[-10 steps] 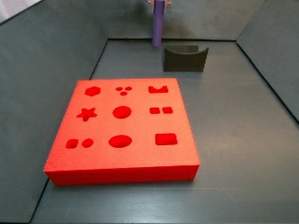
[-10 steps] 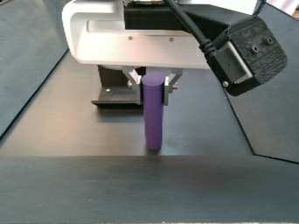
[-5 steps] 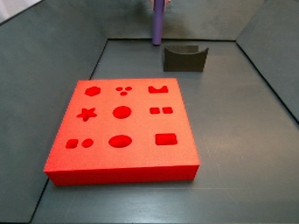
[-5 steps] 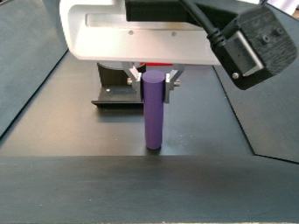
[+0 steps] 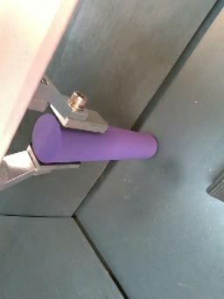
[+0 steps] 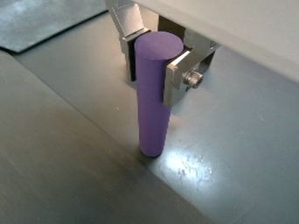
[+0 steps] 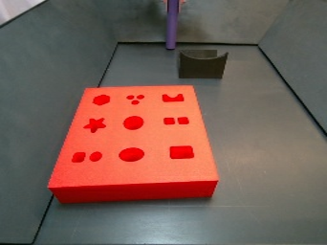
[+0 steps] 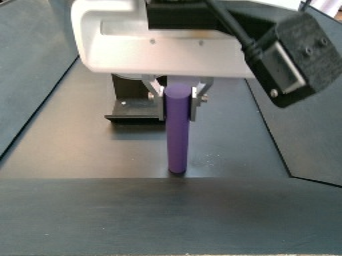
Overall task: Pick up the round object. Move up. Move to above the board. Insert the round object.
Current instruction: Move up, then move to above the board.
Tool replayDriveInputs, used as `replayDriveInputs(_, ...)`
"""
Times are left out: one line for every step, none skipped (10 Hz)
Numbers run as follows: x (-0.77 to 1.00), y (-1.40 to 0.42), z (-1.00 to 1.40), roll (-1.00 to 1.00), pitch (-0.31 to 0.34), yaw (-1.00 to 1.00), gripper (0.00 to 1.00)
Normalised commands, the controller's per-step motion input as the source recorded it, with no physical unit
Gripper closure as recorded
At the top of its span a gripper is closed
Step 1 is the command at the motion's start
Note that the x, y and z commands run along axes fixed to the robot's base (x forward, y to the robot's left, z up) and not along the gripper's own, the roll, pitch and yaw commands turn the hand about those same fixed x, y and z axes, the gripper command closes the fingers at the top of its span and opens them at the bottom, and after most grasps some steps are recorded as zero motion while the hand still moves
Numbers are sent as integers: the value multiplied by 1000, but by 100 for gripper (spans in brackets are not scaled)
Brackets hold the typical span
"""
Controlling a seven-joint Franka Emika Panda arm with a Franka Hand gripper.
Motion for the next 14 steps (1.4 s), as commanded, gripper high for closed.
replayDriveInputs(0,0,833,0,0,0,100)
replayDriveInputs(28,-46,729,18,3,27,100)
replayDriveInputs(10,-27,586,37,33,30,100)
replayDriveInputs(3,-14,421,58,59,29,100)
replayDriveInputs(4,-15,206,76,92,26,100)
replayDriveInputs(98,-1000,367,-108,34,-150,100)
replayDriveInputs(88,-1000,346,-98,32,-125,100)
replayDriveInputs(64,-1000,342,-74,34,-97,100)
replayDriveInputs(30,-879,250,-5,25,-47,100)
replayDriveInputs(18,-743,189,24,20,-33,100)
replayDriveInputs(-18,-401,107,68,29,-2,100)
replayDriveInputs(-29,-194,66,83,33,11,100)
replayDriveInputs(-134,-1000,376,283,287,365,100)
replayDriveInputs(-133,-1000,375,272,277,345,100)
